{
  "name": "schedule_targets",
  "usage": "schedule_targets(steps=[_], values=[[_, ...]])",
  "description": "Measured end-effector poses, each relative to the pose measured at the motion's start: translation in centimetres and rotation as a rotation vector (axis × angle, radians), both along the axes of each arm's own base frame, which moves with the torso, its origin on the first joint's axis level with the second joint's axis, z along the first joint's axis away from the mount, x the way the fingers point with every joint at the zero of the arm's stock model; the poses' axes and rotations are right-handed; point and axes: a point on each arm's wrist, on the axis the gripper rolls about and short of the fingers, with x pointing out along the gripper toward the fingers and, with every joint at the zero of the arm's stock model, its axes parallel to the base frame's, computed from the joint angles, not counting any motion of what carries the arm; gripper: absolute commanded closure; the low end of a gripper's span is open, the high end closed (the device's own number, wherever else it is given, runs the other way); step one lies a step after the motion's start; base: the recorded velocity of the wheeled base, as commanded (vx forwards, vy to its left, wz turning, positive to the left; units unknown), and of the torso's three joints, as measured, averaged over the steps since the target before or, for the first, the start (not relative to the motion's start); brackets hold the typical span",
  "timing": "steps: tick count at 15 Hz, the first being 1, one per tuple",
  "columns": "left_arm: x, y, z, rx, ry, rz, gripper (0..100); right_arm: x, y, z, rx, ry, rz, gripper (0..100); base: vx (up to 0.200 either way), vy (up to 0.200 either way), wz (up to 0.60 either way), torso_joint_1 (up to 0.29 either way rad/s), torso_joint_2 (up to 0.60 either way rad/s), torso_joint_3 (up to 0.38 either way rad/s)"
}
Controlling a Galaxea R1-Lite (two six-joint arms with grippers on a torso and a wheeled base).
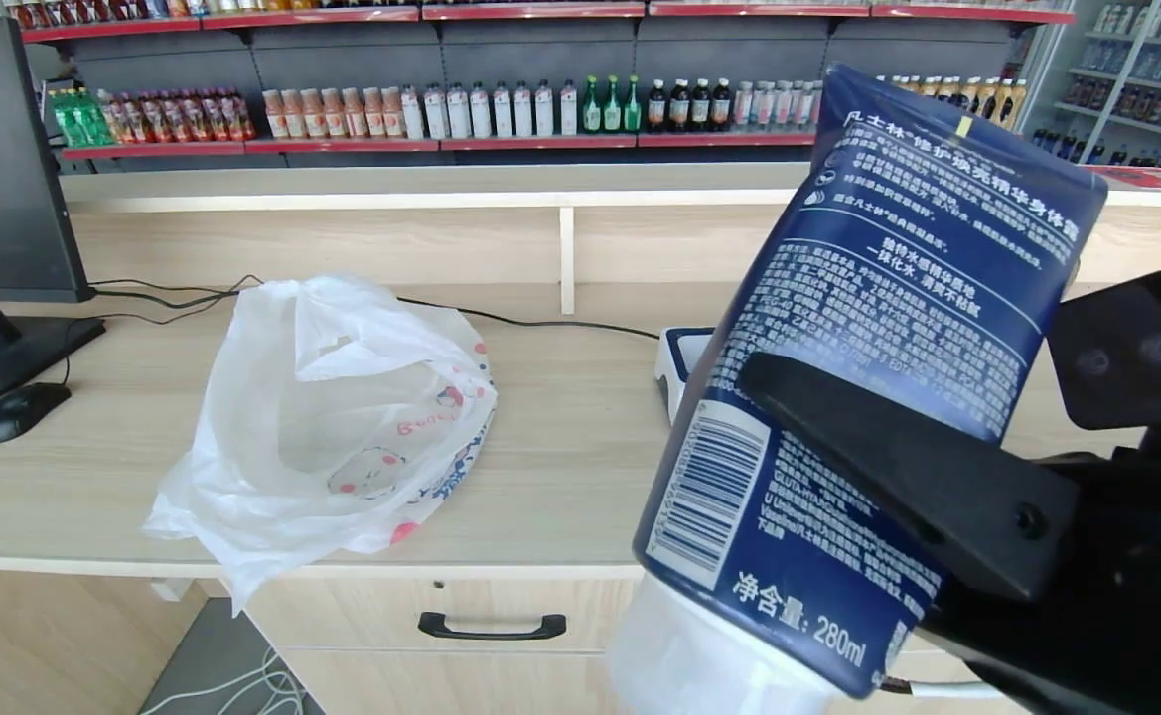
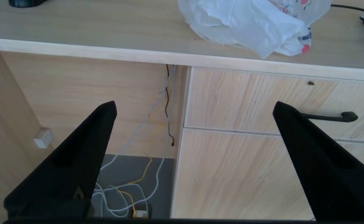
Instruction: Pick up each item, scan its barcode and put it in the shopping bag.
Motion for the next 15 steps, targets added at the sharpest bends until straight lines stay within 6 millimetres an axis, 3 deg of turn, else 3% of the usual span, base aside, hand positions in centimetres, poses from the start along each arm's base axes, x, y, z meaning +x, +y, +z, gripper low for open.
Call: schedule_targets(steps=[8,15], values=[[0.0,0.0,0.0,0.0,0.0,0.0,0,-0.6,0.2,0.9,0.06,0.047,0.066,100,0.0,0.0,0.0,0.0,0.0,0.0],[0.0,0.0,0.0,0.009,0.001,0.0,0,-2.8,-0.5,0.5,0.056,0.075,0.157,100,0.0,0.0,0.0,0.0,0.0,0.0]])
